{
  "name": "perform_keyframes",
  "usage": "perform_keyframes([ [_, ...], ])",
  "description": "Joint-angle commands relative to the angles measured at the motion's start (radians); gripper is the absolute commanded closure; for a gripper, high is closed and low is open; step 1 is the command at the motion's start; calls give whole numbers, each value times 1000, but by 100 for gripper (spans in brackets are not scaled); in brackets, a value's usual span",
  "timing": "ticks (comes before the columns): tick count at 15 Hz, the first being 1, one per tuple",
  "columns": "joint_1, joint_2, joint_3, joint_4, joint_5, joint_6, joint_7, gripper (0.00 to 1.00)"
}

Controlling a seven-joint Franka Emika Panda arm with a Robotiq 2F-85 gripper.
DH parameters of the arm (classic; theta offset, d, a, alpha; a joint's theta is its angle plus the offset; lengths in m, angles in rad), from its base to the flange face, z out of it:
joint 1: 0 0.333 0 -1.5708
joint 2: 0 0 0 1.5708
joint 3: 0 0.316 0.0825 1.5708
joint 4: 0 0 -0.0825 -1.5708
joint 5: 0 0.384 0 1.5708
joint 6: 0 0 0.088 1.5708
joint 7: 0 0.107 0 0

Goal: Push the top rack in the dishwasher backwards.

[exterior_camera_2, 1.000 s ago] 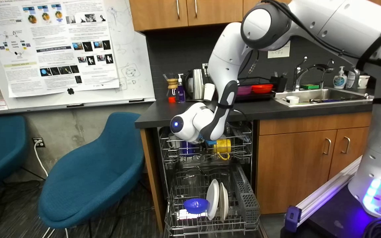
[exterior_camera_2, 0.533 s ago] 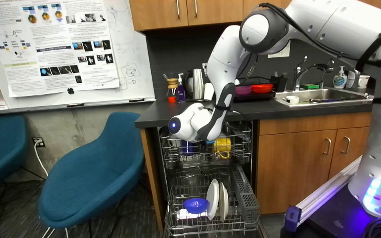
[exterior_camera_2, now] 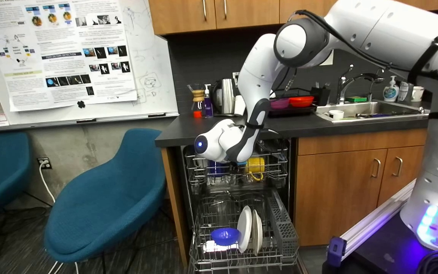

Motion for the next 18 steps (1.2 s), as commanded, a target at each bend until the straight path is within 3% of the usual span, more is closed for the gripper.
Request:
perform_keyframes([
  [1, -18, 11, -10, 55, 8, -20, -15, 0],
  [5, -31, 16, -2, 73, 54, -6, -15, 0],
  [8, -19, -39, 11, -14, 51, 63, 11, 0],
  [13, 78, -208, 5, -244, -203, 194, 202, 0],
  [16, 108, -294, 55, -356, -378, 167, 304, 0],
  [18, 101, -350, 110, -436, -434, 157, 331, 0],
])
